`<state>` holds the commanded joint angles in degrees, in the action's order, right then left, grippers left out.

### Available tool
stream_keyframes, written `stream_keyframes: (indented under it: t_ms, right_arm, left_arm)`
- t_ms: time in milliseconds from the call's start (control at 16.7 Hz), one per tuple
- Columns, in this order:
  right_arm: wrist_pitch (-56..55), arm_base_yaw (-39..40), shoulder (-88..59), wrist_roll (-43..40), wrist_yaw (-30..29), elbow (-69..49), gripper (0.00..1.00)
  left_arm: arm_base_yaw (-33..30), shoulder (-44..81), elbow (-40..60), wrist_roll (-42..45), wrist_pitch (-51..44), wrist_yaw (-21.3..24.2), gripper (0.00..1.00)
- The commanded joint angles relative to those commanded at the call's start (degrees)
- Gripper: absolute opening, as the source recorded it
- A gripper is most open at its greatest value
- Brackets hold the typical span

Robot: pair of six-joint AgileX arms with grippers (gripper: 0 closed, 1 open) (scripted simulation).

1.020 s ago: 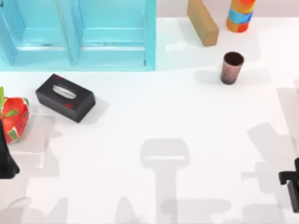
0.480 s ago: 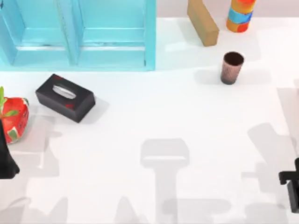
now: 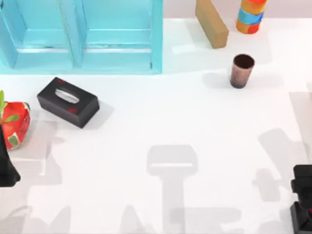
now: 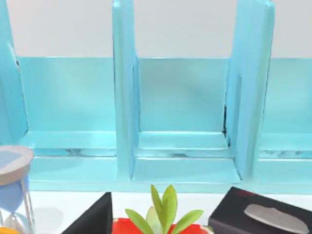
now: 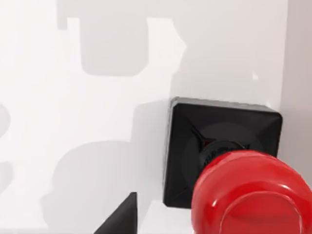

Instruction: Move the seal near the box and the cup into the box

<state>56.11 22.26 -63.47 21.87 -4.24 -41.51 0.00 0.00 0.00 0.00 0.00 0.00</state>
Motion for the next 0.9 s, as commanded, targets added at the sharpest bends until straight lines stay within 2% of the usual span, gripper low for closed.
stream_keyframes:
  t_ms: [540,900]
  right_arm:
    - [0.94,0.05,-0.07,0.01,0.06,-0.94,1.00]
    - [13.91,-0.23,-0.88,0.02,0.24,-15.16,1.00]
  left_arm:
    - [0.00,0.00,0.00,0.00,0.00,0.00,1.00]
    - [0.00,0.00,0.00,0.00,0.00,0.00,1.00]
